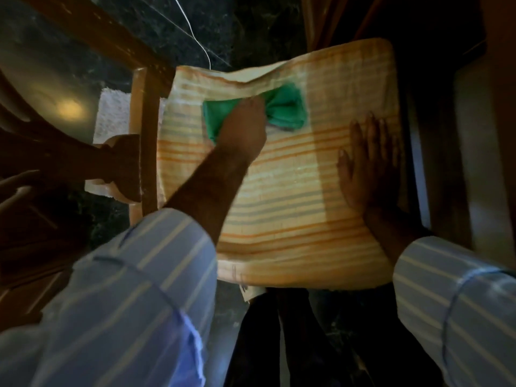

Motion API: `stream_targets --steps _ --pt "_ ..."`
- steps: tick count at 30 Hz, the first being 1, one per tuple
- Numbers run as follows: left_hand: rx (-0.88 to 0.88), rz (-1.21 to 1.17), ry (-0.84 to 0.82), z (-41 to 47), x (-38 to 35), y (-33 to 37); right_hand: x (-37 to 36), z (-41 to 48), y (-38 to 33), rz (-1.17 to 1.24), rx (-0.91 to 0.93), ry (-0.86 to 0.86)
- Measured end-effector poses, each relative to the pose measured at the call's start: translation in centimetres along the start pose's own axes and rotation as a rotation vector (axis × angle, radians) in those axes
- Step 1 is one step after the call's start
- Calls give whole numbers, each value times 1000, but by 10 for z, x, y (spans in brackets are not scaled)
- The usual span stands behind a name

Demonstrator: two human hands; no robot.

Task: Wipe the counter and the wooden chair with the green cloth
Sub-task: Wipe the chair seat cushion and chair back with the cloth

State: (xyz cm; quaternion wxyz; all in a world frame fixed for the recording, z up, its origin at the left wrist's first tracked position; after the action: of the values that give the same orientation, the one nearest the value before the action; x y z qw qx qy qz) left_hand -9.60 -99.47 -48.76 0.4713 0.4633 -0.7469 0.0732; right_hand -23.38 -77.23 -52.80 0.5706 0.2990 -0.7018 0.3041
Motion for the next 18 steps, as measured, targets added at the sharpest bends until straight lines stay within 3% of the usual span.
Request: stream_targets --steps 5,10,12,15,18 --pt "11 42 70 -16 -41 21 0 1 1 12 -1 2" --pt "-377 121 -102 -101 -110 56 -1 2 4 -10 8 -23" --pt "-451 107 -130 -143 -133 45 0 1 2 -10 -5 9" --pt "-504 133 -172 -202 -156 20 0 1 1 -2 -11 17" --pt "-394 -107 -229 -227 -150 -7 -1 1 2 7 -17 19"
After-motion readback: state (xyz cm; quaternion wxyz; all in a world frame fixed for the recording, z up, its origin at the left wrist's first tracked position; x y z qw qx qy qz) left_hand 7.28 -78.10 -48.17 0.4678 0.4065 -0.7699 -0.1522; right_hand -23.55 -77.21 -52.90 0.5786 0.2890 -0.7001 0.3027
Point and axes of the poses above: each hand's wrist, its own z-axis towards the middle knuckle, its own x-axis out of the back of the hand, y = z × x, the point moved 5 cm from there along z, towards the middle knuckle, and after that the axes turned 15 degrees about -y, right-handed, at the moved point
